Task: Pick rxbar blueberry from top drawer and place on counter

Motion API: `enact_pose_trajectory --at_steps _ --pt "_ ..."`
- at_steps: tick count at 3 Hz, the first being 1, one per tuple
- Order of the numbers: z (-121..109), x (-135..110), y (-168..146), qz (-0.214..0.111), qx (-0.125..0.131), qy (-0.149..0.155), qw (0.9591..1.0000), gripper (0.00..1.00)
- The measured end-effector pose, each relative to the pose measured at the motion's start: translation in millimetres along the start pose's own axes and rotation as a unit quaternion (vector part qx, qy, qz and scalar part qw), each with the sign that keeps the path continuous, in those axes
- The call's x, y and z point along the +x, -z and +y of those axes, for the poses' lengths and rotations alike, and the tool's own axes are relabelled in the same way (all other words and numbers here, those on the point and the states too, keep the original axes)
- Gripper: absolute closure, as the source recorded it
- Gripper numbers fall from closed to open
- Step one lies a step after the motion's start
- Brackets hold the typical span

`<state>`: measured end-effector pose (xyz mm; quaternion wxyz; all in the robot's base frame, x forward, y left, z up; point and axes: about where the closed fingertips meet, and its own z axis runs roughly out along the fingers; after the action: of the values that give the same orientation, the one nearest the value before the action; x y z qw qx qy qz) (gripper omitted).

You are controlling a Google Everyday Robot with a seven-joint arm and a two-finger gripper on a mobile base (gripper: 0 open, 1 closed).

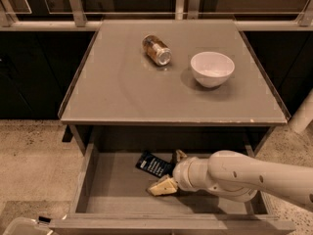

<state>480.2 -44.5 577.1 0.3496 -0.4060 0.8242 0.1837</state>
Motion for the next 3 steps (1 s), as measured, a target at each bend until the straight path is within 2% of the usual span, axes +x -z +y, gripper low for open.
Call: enact_pose_trajectory --at_steps 3 --pt "0.0 0.0 -0.1 0.000 0.000 0.000 1.0000 0.89"
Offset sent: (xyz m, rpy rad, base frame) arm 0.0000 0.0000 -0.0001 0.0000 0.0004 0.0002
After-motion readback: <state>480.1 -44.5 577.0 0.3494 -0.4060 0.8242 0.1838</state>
